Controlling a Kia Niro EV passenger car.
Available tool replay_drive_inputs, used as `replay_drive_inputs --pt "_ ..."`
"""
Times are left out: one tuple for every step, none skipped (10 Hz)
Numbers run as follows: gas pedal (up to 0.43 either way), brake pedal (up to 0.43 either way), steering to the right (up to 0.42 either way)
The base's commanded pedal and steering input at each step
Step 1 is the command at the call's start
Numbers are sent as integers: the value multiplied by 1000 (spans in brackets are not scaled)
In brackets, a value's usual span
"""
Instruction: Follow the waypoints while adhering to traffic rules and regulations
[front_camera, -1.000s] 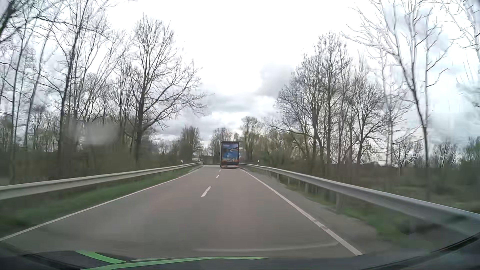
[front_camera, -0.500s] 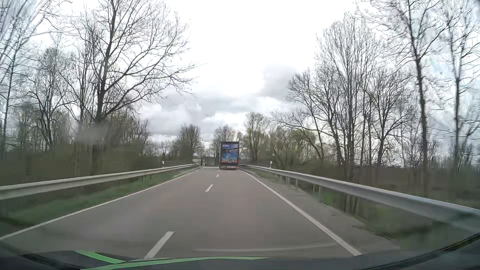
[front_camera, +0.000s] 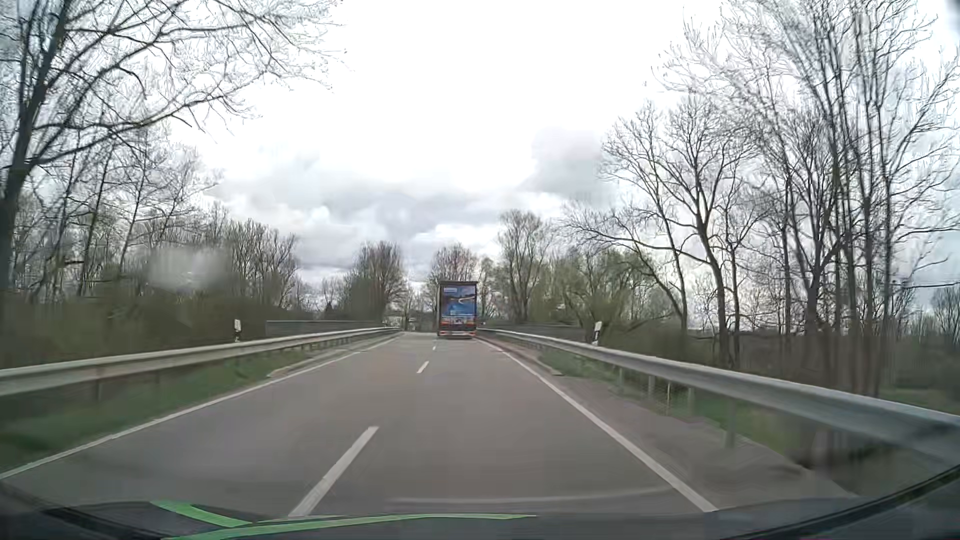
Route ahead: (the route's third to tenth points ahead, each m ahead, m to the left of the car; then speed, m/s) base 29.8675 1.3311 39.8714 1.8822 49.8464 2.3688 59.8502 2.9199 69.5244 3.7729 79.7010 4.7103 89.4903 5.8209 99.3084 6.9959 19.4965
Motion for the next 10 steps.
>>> replay_drive_inputs --pt "20 0 -6" --pt "20 0 -6" --pt "20 0 -7" --pt "20 0 -6" --pt "20 0 -6" --pt "28 0 -7" --pt "28 0 -7" --pt "28 0 -6" --pt "28 0 -7" --pt "28 0 -7"
